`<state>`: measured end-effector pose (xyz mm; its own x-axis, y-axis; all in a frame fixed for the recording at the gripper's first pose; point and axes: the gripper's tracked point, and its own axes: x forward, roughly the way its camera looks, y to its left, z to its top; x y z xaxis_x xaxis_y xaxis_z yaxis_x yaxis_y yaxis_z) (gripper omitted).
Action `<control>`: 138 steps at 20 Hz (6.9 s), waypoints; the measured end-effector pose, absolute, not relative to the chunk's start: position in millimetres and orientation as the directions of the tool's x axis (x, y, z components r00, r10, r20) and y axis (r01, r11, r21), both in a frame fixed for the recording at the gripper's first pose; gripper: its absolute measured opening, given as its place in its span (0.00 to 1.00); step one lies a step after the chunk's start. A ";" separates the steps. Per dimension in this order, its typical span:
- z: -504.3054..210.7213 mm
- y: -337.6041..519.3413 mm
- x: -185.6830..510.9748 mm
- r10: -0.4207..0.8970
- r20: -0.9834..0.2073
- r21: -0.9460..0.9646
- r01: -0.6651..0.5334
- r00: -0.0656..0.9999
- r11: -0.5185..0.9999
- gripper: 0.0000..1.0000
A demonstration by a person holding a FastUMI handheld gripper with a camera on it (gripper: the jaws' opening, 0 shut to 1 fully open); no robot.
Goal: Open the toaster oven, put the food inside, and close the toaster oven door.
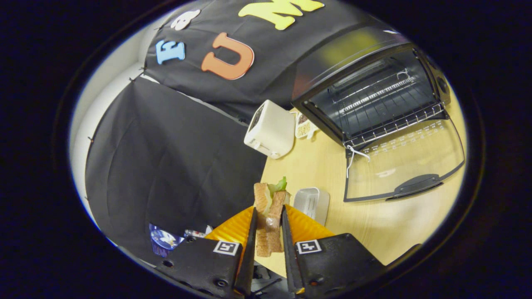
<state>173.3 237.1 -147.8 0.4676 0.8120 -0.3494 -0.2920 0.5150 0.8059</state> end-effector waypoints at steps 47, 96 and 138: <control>-214.0 30.9 397.9 0.045 -0.397 0.354 0.107 0.917 0.929 1.00; -318.3 81.7 219.3 0.008 -0.533 0.031 0.009 0.846 0.999 1.00; -194.6 52.1 265.1 0.012 -0.315 0.037 0.000 0.949 0.999 1.00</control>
<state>265.1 52.1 -194.6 0.9489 0.0118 -0.3152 0.0000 0.9993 0.0374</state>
